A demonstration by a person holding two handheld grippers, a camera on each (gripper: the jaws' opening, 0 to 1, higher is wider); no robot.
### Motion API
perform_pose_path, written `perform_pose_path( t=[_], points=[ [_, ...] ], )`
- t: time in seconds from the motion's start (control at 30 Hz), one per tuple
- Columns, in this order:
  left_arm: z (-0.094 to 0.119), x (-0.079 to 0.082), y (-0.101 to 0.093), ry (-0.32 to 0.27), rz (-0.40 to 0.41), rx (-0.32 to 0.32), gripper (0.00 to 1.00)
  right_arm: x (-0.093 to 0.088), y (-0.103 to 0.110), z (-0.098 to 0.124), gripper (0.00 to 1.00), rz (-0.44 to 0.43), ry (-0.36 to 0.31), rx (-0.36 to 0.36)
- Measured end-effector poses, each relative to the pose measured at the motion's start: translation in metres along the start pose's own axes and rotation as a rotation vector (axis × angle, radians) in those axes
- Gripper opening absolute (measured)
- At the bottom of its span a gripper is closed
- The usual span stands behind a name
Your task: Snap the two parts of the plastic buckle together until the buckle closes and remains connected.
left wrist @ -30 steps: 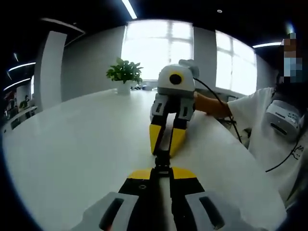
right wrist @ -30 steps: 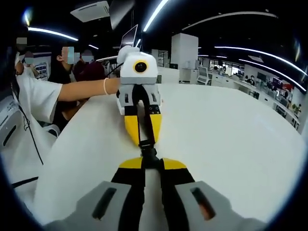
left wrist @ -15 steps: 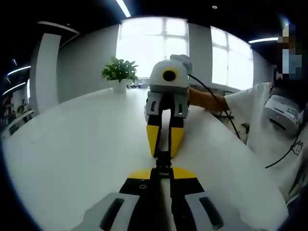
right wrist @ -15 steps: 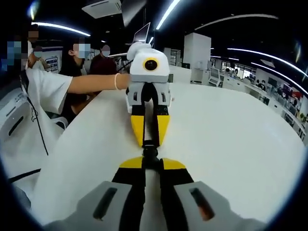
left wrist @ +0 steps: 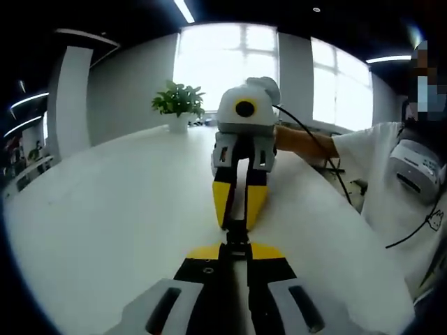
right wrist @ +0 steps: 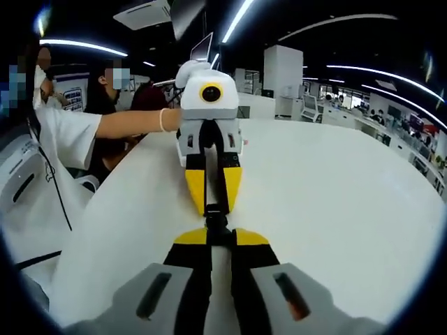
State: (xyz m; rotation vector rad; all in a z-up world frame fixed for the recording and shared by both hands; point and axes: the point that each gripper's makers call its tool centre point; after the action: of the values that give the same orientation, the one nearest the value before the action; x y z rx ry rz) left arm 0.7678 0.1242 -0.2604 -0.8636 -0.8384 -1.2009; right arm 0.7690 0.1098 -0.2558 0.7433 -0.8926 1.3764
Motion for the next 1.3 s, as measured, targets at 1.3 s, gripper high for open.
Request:
perform_pose_path(
  t=[1.3],
  points=[
    [0.008,0.018,-0.001,-0.09,0.035,0.138,0.42,0.007,0.005,-0.001,0.17,0.008,-0.1,-0.046]
  ],
)
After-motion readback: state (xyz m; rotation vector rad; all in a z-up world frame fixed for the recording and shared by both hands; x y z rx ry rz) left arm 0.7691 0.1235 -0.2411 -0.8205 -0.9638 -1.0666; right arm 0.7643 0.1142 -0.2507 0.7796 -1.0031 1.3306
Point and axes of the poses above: the point that each gripper's makers call its tool centre point, and the gripper's own axes: z roughly backward along the fingers, y roughly to its left, x roughly out of its top, and after that the axes turned 2 degrees about -x, right-handed
